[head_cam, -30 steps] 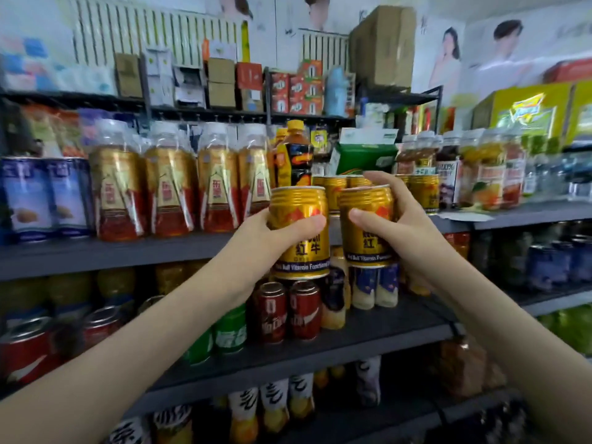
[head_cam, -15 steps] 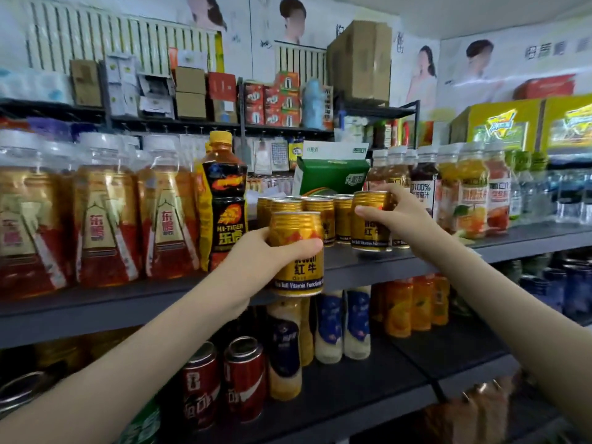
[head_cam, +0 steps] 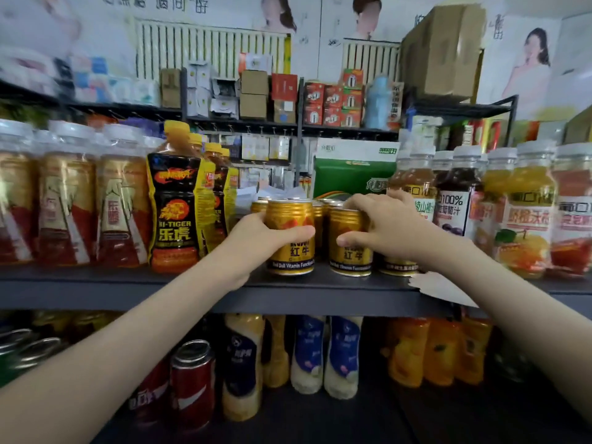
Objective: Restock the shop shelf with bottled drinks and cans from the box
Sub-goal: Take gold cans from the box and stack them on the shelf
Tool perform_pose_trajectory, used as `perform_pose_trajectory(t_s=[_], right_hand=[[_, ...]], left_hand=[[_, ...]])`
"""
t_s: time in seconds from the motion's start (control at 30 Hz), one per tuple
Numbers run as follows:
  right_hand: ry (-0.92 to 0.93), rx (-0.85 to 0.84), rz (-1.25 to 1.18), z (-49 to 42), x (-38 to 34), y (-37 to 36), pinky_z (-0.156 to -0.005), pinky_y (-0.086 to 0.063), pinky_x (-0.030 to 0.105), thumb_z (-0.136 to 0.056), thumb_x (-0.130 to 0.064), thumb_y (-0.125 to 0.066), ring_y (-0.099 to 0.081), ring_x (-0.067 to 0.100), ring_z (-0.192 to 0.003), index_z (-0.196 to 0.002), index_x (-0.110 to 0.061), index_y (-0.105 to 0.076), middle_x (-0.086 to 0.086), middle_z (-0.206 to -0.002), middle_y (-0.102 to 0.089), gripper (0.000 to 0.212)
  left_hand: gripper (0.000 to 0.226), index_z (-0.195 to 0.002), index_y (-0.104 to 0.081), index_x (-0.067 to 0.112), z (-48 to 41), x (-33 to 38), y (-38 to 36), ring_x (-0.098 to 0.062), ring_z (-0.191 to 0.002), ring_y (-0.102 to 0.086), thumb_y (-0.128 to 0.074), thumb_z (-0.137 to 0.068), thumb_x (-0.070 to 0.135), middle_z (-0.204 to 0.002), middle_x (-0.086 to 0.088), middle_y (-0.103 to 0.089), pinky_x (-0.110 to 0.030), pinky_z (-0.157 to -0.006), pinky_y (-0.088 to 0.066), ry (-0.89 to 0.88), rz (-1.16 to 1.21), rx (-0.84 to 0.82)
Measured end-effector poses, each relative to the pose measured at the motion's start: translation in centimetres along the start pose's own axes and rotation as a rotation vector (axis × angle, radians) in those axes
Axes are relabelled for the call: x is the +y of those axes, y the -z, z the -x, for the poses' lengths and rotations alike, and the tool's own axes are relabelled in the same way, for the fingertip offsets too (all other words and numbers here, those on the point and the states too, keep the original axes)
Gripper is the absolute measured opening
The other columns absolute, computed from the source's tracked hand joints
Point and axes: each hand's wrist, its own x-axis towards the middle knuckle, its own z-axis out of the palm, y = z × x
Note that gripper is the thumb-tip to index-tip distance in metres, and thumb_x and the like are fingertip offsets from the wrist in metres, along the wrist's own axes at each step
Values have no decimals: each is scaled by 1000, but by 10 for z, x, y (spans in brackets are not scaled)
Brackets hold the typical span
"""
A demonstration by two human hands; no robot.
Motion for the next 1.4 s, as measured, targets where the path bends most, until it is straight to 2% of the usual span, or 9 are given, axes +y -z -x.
perform_pose_trajectory(t_s=[0.13,0.3,0.47,0.57,0.67,0.7,0.8,1.03,1.4], right_hand=[[86,-62,-44,0,12,5,-114,-8,43,-87,-57,-53,-40,15,-129,-141,-32,-37,-6,-138,-49,62],[104,26,0,3,14,-3,-109,-14,39,-87,-60,-48,-44,16,-125,-140,-30,-38,-6,-134,-51,62],[81,171,64,10,12,-17,-111,-6,45,-82,-74,-35,-40,17,-130,-140,-29,-40,-6,-137,-50,73],[33,156,56,16,16,-19,-112,0,55,-75,-79,-43,-29,21,-137,-143,-33,-34,-4,-145,-40,83],[-42,79,32,19,18,-18,-113,-6,53,-76,-72,-53,-20,21,-138,-145,-39,-23,-6,-151,-27,82],[-46,64,24,18,17,-17,-112,-10,51,-77,-71,-54,-21,21,-137,-145,-39,-23,-8,-150,-28,81],[-47,27,9,16,16,-15,-109,-14,48,-77,-69,-55,-24,20,-131,-143,-36,-27,-8,-146,-34,79],[-54,44,9,18,16,-16,-106,-15,46,-76,-67,-57,-26,21,-130,-142,-30,-32,-5,-144,-37,79],[-90,100,72,26,6,-18,-112,-5,48,-82,-64,-54,-22,23,-138,-146,-27,-26,0,-150,-31,78]], left_hand=[[56,-117,-53,27,-4,-4,-9,-5,-96,-58,-82,-70,33,-101,15,-61,-22,-74,-42,23,-53,43],[105,-144,-36,22,-8,1,-6,-18,-121,-51,-80,-54,53,-135,3,-55,-35,-98,-42,76,-194,-43],[81,-139,-41,24,-10,3,-9,-12,-111,-55,-77,-71,48,-133,3,-56,-25,-90,-44,-34,-406,-8],[93,-150,-19,28,-12,-1,-14,-16,-113,-55,-74,-77,47,-137,-2,-53,-19,-87,-39,-158,-517,72],[90,-151,-8,35,-11,-1,-21,-6,-71,-53,-67,-84,47,-104,-3,-64,-12,-66,-40,-248,-652,39],[85,-150,-12,36,-12,0,-22,-7,-70,-52,-65,-85,48,-103,-4,-64,-14,-66,-40,-272,-685,28],[73,-146,-24,35,-15,2,-25,-16,-97,-56,-63,-86,50,-124,-2,-59,-22,-81,-39,-288,-716,16],[71,-143,-20,26,-17,-5,-28,-26,-91,-59,-56,-88,54,-110,-11,-60,-29,-73,-42,-323,-854,71],[78,-149,-12,16,-9,-7,-37,-36,-119,-47,-51,-91,52,-135,-20,-42,-40,-86,-45,-324,-966,168]])
